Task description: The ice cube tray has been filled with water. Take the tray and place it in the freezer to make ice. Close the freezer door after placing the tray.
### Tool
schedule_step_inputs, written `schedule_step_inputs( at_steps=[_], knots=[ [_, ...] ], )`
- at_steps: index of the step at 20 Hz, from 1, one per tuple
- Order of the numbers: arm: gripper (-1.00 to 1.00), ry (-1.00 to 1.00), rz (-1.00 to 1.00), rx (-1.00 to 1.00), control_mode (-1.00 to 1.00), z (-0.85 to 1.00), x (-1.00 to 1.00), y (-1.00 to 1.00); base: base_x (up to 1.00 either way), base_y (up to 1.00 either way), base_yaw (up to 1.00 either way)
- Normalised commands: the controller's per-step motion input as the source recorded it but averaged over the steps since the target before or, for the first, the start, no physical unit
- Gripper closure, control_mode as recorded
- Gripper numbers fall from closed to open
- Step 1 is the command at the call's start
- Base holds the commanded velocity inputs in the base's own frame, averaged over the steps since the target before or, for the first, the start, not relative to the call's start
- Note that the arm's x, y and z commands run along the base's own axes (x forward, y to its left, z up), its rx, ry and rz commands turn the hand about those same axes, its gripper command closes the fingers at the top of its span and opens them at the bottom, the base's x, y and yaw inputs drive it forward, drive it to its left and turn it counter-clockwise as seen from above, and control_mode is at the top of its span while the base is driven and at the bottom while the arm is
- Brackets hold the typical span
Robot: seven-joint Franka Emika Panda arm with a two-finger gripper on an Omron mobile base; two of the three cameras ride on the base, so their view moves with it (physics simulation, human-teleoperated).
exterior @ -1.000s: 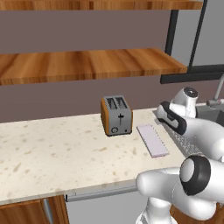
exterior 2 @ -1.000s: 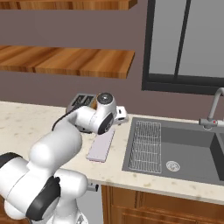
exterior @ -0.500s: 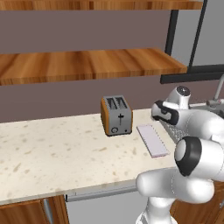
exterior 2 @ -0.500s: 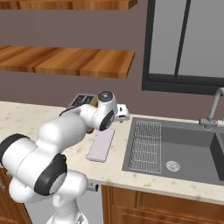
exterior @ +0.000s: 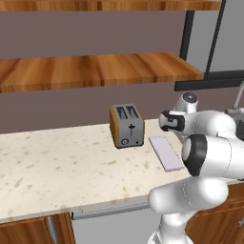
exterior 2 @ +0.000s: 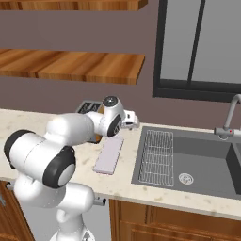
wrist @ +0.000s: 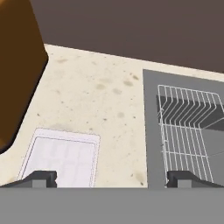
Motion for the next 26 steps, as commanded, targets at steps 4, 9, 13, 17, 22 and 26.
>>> schedule_step_inputs(
  at_steps=[4,9,13,17,22,26],
  knots=[
    [-1.0,0.0,-0.13,0.05,-1.0,0.0,0.18,0.12,0.0,0.0,0.0],
    [-1.0,0.0,-0.11,0.08,-1.0,-0.02,0.18,0.17,0.0,0.0,0.0],
    [-1.0,0.0,-0.09,0.07,-1.0,-0.08,0.16,0.13,0.0,0.0,0.0],
    [-1.0,0.0,-0.02,0.11,-1.0,-0.08,0.13,0.0,0.0,0.0,0.0],
    [-1.0,0.0,0.0,0.13,-1.0,-0.12,0.14,-0.02,0.0,0.0,0.0],
    [-1.0,0.0,0.0,0.12,-1.0,-0.17,0.2,0.0,0.0,0.0,0.0]
  ],
)
